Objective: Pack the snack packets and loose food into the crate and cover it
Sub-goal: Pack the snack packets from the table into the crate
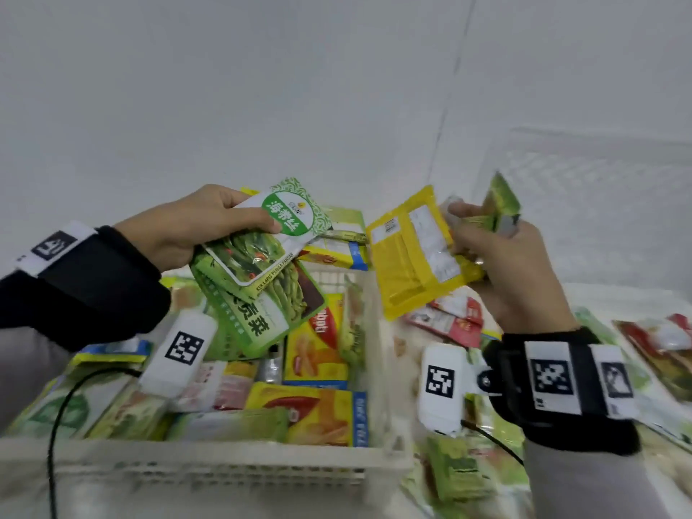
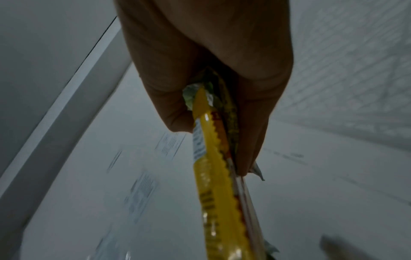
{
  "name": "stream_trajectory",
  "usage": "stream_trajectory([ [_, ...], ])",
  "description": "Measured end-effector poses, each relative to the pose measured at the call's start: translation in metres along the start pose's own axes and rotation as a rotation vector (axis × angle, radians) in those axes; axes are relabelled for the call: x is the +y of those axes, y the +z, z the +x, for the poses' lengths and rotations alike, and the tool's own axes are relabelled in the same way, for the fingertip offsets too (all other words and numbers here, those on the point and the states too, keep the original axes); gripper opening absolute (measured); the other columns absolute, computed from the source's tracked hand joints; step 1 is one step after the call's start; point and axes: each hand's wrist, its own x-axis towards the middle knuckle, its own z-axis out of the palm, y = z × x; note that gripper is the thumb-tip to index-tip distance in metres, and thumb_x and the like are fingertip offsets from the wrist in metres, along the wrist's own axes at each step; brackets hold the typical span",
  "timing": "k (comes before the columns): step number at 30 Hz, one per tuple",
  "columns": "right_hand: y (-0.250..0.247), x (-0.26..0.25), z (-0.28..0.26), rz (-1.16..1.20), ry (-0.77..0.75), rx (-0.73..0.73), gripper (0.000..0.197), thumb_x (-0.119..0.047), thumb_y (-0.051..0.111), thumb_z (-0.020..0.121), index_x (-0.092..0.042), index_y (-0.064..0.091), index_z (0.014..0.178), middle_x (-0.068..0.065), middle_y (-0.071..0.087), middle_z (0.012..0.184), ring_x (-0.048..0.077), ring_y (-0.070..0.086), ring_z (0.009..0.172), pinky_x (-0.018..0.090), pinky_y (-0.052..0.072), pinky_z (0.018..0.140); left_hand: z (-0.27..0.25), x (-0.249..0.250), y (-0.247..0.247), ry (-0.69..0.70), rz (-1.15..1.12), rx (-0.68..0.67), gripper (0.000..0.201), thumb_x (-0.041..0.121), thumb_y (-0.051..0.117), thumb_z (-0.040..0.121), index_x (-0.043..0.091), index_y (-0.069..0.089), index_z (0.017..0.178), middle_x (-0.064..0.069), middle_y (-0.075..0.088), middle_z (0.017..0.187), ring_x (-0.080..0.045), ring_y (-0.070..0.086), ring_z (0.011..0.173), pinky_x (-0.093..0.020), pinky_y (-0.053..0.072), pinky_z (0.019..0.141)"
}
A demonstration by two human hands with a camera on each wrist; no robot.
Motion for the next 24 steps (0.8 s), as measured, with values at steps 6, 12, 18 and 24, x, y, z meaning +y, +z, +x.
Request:
stream_trajectory([
  [6,0.103,0.042,0.009,-0.417,-0.063,-0.156,0.026,0.005,0.06,0.067,0.016,0.056,0.09,0.01,0.048,0.075,0.018,0.043,0.069,0.034,0.035,0.064,0.014,-0.055,-0.058,-0.081,0.078,0.006,0.015,0.015,0.075,0.074,0.004,0.071,0.084,-0.013,0.07,0.065,-0.019,0.064,0.046,-0.028,0.054,0.046],
  [12,0.16,0.08,0.023,-0.775,-0.057,-0.153,0.04,-0.005,0.058,0.078,-0.009,0.06,0.117,0.009,0.06,0.118,0.019,0.057,0.104,0.031,0.045,0.092,0.034,-0.102,-0.09,0.12,0.11,0.156,0.011,0.007,0.067,0.082,0.016,0.071,0.087,0.001,0.065,0.084,-0.003,0.057,0.078,-0.011,0.039,0.059],
  [18,0.172,0.117,0.022,-0.867,-0.094,-0.014,0.034,-0.006,0.052,0.085,-0.013,0.06,0.118,0.008,0.058,0.122,0.022,0.054,0.114,0.029,0.041,0.093,0.045,-0.13,-0.09,0.203,0.323,0.255,0.02,0.007,0.062,0.083,0.012,0.068,0.102,-0.009,0.062,0.112,-0.021,0.059,0.094,-0.029,0.05,0.074],
  [24,0.171,0.136,0.02,-1.2,-0.136,-0.18,0.028,-0.014,0.061,0.082,-0.019,0.066,0.109,0.005,0.062,0.116,0.02,0.056,0.104,0.025,0.041,0.085,0.051,-0.138,-0.076,0.084,0.574,0.043,0.056,0.022,0.064,0.087,0.011,0.042,0.137,-0.011,0.046,0.138,-0.026,0.046,0.124,-0.03,0.039,0.09],
])
